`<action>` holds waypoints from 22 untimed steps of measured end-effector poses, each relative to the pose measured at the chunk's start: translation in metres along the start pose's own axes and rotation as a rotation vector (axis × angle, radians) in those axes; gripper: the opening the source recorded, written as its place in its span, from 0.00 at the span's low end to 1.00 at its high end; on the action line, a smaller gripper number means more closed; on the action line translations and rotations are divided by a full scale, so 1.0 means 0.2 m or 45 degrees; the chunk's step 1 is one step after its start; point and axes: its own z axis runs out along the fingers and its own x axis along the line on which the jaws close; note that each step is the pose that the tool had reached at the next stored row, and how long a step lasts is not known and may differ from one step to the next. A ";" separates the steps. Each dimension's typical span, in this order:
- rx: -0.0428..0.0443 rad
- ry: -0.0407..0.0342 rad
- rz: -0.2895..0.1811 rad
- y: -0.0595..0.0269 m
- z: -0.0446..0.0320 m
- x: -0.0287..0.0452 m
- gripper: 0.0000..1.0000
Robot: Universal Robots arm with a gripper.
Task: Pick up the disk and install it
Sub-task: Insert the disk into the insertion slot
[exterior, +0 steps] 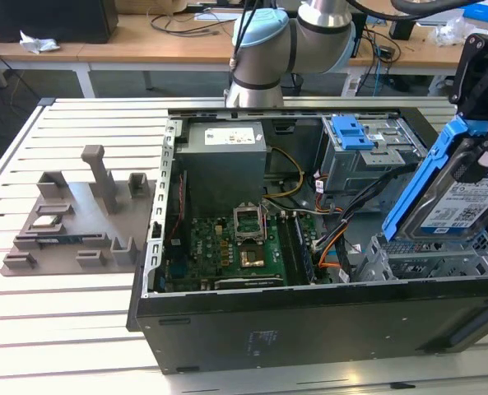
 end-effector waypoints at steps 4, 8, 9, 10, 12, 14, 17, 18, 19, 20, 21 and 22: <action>0.000 0.0004 0.000 0.002 0.009 0.005 0.37; 0.000 0.0002 0.000 0.000 0.032 0.006 0.37; 0.000 0.0001 0.000 0.000 0.037 0.006 0.37; 0.000 -0.0005 0.000 0.000 0.047 0.007 0.37; 0.000 -0.0033 0.000 0.001 0.056 0.007 0.37; 0.000 -0.0034 0.000 -0.001 0.080 0.007 0.37; 0.000 -0.0039 0.000 -0.004 0.115 0.008 0.37; 0.000 -0.0036 0.000 -0.005 0.125 0.008 0.37; 0.000 -0.0039 0.000 -0.005 0.134 0.008 0.37; 0.000 -0.0038 0.000 -0.006 0.142 0.008 0.37; 0.000 -0.0039 0.000 -0.007 0.157 0.008 0.37; 0.000 -0.0040 0.000 -0.009 0.173 0.008 0.37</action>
